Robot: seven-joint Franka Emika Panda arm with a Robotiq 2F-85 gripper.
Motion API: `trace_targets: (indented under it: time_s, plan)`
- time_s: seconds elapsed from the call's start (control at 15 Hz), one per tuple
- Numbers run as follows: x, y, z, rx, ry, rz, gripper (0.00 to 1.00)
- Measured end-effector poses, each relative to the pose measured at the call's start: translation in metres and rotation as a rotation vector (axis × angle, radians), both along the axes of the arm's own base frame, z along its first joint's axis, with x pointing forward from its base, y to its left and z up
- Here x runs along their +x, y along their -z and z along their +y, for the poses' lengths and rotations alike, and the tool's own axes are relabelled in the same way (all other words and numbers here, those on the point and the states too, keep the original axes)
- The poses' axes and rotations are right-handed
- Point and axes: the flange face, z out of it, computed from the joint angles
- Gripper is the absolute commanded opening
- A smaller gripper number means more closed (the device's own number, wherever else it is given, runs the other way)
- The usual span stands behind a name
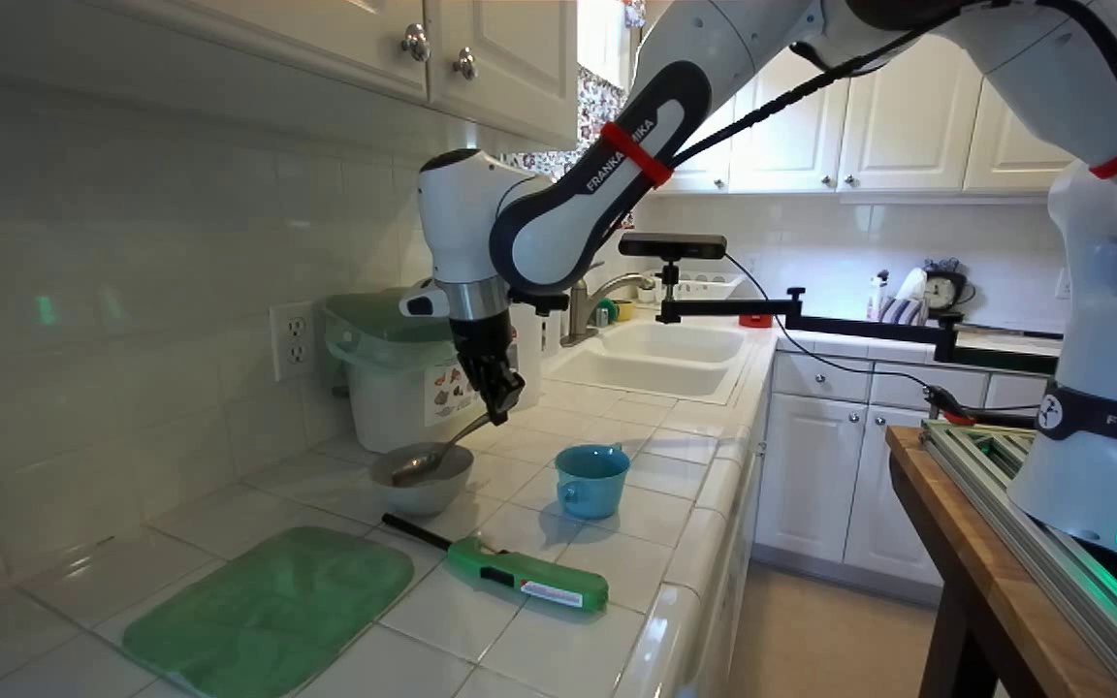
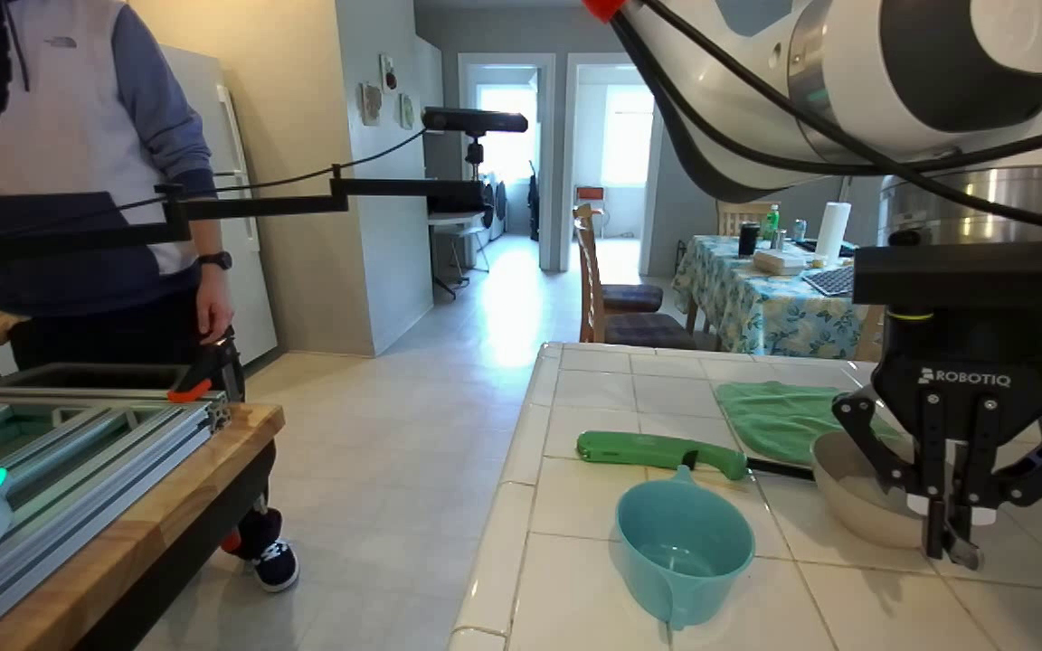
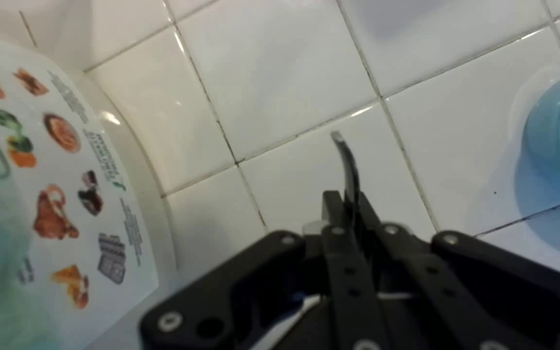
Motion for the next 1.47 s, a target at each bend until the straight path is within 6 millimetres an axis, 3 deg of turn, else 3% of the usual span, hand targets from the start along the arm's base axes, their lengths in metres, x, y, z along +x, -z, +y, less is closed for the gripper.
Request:
trace_targets:
  time_s: [0.47,0.67,1.07,1.27,1.47]
  plan:
    - [0.001,-0.005,0.003,0.0,0.011,-0.012,0.84]
    - [0.001,-0.006,0.004,0.0,0.014,-0.016,1.0]
    - [-0.003,-0.016,0.017,0.015,0.002,-0.025,1.0]
    - [-0.017,-0.023,0.023,0.037,0.005,-0.005,1.0]
    - [-0.038,-0.017,0.025,0.046,0.003,0.029,1.0]
